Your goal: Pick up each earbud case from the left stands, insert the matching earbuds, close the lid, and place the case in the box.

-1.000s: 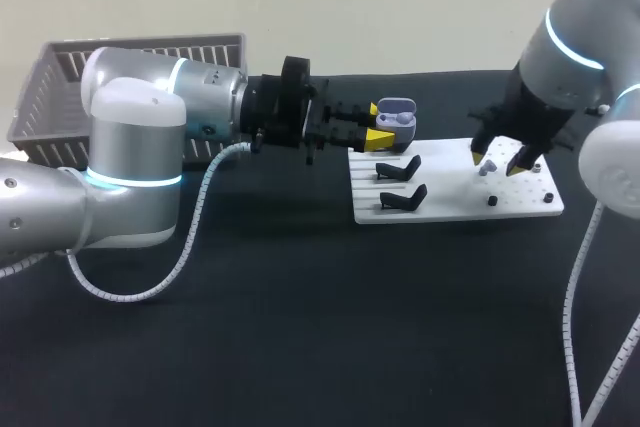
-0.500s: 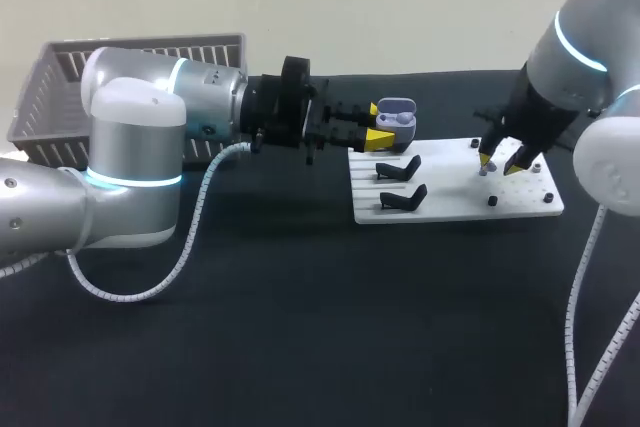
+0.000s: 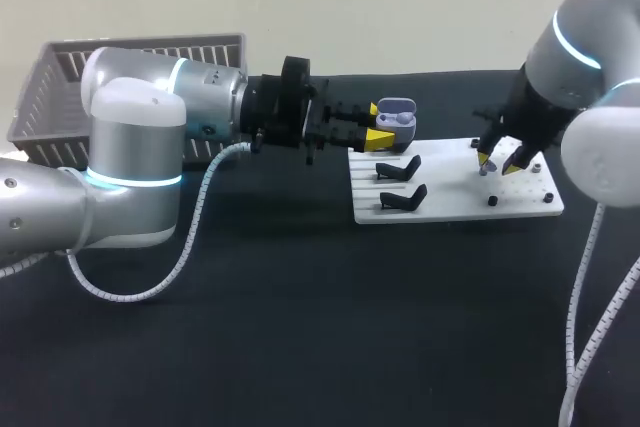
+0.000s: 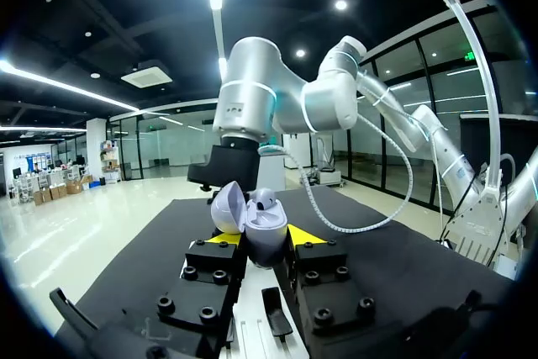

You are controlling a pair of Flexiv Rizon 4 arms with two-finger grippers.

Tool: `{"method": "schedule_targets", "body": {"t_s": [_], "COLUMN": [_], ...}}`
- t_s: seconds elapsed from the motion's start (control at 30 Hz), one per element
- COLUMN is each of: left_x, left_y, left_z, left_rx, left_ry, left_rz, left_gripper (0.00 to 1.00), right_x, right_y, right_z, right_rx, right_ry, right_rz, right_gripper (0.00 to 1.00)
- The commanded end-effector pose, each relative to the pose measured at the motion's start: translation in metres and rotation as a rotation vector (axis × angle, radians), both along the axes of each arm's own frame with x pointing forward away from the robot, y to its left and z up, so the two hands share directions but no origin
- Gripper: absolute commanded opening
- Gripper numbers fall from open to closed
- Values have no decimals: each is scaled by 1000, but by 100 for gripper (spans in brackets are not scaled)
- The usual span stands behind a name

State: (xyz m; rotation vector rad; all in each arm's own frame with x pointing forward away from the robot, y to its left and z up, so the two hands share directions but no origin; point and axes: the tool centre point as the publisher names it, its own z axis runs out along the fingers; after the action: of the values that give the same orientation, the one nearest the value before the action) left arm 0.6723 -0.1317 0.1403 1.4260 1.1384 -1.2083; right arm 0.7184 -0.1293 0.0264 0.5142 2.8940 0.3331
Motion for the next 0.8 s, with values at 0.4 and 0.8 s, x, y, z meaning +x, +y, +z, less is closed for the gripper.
{"method": "schedule_targets", "body": {"t_s": [0.4,0.8], "left_x": [-1,-1], "left_y": [0,0], "left_z": [-1,-1], "left_rx": [-2,-2], "left_ry": [-3,-3], "left_rz": [3,3], "left_gripper": [0,0], "right_x": [-4,-4], "right_y": [2,1], "right_z": [-1,0], "right_rx": [10,3], "right_ry": [17,25], "right_rz": [-4,1], "right_gripper": [30,4]}}
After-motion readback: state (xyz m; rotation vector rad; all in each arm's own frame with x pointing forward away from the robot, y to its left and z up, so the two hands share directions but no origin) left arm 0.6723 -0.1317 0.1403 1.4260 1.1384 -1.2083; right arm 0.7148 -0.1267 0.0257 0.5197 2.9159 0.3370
